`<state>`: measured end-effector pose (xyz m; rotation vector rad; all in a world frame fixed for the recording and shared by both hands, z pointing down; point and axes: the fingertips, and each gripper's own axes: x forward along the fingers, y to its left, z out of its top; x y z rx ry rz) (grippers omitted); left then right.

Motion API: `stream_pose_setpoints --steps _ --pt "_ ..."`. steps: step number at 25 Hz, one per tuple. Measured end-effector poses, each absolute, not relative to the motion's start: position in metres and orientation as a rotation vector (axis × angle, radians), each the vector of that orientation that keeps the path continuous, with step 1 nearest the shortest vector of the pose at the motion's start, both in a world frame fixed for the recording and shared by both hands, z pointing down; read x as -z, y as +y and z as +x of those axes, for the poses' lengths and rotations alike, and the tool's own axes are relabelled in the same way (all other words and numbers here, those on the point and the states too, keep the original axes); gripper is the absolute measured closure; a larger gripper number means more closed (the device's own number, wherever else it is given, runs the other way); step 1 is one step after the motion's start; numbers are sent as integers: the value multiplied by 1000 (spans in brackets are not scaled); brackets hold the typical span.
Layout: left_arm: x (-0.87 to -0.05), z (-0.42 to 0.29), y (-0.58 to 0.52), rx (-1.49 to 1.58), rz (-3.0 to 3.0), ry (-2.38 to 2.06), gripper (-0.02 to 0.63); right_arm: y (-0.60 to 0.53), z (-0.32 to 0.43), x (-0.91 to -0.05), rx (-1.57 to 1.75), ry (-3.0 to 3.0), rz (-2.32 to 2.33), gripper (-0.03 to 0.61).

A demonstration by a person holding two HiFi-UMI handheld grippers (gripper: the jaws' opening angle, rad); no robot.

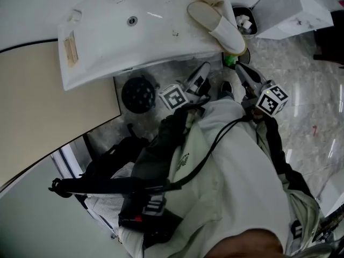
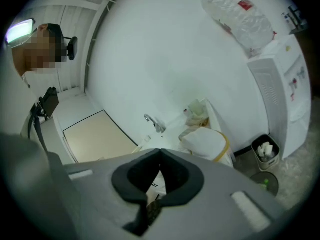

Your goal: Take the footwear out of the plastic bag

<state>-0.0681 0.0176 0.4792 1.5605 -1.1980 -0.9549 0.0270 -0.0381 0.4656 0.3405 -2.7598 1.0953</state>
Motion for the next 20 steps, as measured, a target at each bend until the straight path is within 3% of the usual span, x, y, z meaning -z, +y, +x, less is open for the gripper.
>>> stream_pose_setpoints --steps 20 --pt "-485 -78 14 924 1554 -1191 607 -36 46 -475 -1143 -2712 560 577"
